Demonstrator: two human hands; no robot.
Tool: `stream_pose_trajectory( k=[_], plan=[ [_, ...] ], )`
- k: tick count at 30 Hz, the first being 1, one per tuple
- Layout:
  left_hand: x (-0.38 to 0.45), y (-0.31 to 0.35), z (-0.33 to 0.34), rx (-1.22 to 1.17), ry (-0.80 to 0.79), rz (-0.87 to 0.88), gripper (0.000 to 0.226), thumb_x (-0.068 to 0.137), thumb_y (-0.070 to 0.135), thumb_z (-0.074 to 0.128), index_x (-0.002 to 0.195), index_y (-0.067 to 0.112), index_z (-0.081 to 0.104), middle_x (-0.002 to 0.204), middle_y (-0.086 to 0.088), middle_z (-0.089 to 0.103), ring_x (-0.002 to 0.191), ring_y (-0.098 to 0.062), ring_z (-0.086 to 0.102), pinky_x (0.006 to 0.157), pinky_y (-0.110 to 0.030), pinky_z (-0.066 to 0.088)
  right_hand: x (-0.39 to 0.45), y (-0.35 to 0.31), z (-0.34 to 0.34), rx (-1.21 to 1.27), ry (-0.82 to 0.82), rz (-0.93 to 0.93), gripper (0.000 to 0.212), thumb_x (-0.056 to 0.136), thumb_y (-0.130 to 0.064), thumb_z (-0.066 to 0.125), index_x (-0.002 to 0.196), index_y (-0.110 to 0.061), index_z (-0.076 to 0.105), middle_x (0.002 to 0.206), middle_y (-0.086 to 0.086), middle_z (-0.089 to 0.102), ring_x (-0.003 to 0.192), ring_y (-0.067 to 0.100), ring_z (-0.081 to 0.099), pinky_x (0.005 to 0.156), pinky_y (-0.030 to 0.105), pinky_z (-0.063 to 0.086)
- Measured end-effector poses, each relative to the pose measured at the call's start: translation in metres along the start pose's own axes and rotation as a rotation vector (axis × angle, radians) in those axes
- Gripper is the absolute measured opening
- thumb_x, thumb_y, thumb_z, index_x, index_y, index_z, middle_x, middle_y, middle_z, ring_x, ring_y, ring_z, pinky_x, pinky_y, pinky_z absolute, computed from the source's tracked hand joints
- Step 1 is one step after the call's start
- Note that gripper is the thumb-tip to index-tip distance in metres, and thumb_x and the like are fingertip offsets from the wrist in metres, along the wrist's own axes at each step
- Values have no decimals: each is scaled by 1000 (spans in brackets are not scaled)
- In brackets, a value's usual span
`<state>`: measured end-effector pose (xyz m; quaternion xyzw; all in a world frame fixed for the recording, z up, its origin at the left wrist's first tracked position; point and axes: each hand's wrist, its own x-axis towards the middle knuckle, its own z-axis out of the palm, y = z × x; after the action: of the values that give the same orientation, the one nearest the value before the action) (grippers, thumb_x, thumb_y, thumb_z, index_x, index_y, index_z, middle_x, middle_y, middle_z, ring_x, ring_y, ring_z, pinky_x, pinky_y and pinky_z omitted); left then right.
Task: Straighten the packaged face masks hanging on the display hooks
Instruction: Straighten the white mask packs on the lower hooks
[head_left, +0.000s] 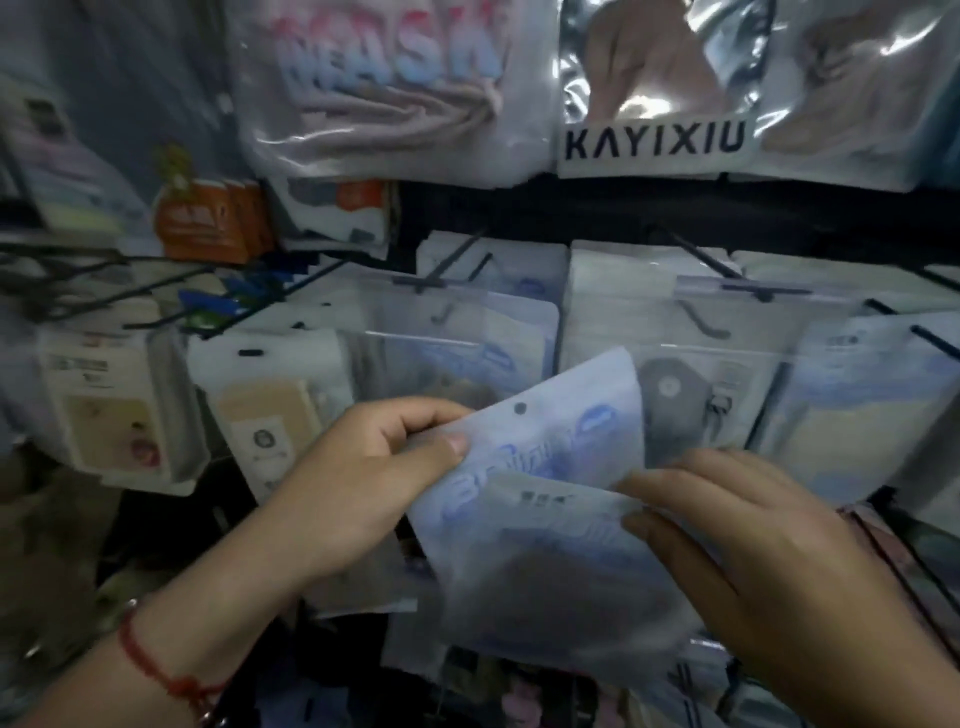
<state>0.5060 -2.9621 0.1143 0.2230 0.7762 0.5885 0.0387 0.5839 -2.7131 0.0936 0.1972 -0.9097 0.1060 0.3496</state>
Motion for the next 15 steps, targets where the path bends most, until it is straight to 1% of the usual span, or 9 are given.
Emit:
stream_pose_trajectory(
  k=[2, 4, 7, 8, 9, 10, 12, 13, 15],
  plan=[
    [-4, -2, -21, 37, -3, 12, 23, 97, 15, 58, 106, 27, 76, 101, 10, 77, 92, -10, 73, 83, -33, 60, 16, -17, 6, 2, 35, -45, 24, 93, -34, 52, 96, -22, 73, 88, -6, 62, 75, 18, 55, 69, 22, 39],
    [-5, -8, -42, 73, 8, 40, 25, 95, 23, 60, 113, 36, 72, 107, 22, 73, 98, -2, 71, 85, -32, 59, 32, -33, 14, 16, 58, -75, 23, 93, -32, 52, 93, -22, 73, 90, -6, 64, 76, 18, 56, 71, 21, 40],
    [2, -21, -71, 248, 27, 159, 31, 94, 26, 61, 115, 49, 67, 109, 42, 64, 104, 15, 61, 85, -13, 52, 56, -50, 31, 7, 28, -88, 24, 93, -33, 50, 94, -25, 72, 105, -8, 69, 91, 15, 62, 78, 25, 46],
    [5, -24, -79, 294, 21, 201, 34, 95, 23, 61, 112, 52, 66, 108, 43, 63, 104, 17, 59, 83, -8, 49, 63, -55, 39, -1, 11, -82, 24, 93, -33, 49, 94, -25, 72, 113, -7, 69, 99, 15, 62, 82, 28, 48],
    [9, -28, -88, 333, 12, 239, 38, 95, 20, 61, 109, 54, 66, 106, 40, 64, 101, 15, 60, 80, -7, 48, 69, -58, 47, -6, -12, -71, 25, 92, -33, 49, 93, -25, 72, 121, -4, 68, 107, 16, 62, 87, 30, 48],
    [14, -32, -95, 366, 1, 271, 40, 95, 19, 61, 106, 57, 66, 102, 33, 68, 97, 10, 63, 76, -10, 49, 73, -60, 56, -13, -41, -58, 26, 93, -34, 48, 93, -25, 72, 128, -1, 65, 115, 17, 59, 92, 30, 46],
    [24, -39, -108, 423, -22, 341, 37, 94, 27, 57, 102, 62, 65, 93, 17, 70, 88, -2, 66, 71, -23, 51, 77, -64, 71, -33, -101, -14, 26, 93, -36, 46, 94, -27, 70, 144, 4, 53, 132, 19, 48, 102, 31, 42],
    [29, -43, -112, 449, -28, 379, 33, 94, 32, 57, 104, 63, 64, 91, 13, 70, 86, -4, 66, 70, -26, 50, 78, -65, 76, -37, -115, 10, 26, 94, -37, 45, 96, -28, 69, 149, 5, 46, 138, 20, 41, 106, 31, 39],
    [39, -51, -118, 492, -37, 455, 29, 98, 33, 57, 111, 59, 61, 96, 15, 70, 90, -2, 66, 72, -23, 50, 78, -69, 77, -35, -116, 24, 26, 97, -36, 45, 98, -25, 68, 156, 6, 35, 146, 21, 28, 112, 32, 31]
  ],
)
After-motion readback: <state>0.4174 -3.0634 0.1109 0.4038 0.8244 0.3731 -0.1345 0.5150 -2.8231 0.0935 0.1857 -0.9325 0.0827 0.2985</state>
